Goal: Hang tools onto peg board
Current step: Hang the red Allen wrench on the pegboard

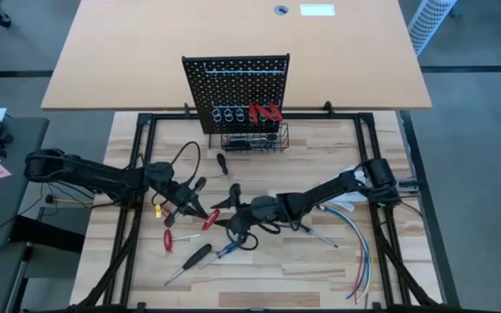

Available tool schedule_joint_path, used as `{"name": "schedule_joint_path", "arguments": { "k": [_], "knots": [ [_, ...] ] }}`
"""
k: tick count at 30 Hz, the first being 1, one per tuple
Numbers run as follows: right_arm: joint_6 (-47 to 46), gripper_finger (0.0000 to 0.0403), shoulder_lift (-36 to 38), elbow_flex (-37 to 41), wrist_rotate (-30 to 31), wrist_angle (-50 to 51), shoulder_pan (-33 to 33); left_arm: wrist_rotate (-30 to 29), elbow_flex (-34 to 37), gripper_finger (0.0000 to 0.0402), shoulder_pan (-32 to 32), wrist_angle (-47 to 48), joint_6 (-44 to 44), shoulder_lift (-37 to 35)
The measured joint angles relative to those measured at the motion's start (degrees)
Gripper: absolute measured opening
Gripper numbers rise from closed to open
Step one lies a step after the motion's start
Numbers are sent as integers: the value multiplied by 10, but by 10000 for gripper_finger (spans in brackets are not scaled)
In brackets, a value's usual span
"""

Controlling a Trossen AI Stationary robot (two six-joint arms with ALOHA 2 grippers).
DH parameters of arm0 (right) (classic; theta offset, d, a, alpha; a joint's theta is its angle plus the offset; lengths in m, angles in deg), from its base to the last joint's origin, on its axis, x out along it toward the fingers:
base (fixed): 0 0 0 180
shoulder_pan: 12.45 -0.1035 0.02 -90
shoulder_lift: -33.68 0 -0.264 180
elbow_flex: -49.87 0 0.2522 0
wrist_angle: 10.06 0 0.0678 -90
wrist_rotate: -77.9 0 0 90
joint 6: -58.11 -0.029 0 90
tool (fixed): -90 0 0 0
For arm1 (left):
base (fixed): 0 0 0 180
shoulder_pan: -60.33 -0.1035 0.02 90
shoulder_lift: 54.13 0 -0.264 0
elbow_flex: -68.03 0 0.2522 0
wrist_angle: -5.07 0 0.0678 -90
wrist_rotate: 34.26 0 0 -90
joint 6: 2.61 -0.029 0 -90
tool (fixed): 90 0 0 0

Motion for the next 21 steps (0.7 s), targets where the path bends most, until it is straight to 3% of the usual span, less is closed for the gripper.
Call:
{"name": "schedule_joint_path", "arguments": {
  "k": [8,14,21],
  "knots": [
    [-20,139,5,-7,8,7,-7,-19,0,0,0,7,0,0],
    [-97,43,5,-7,22,22,-7,-29,0,6,0,19,-19,0],
    [-157,42,65,-20,141,180,-22,-128,-1,89,-19,148,-63,-1]
  ]
}}
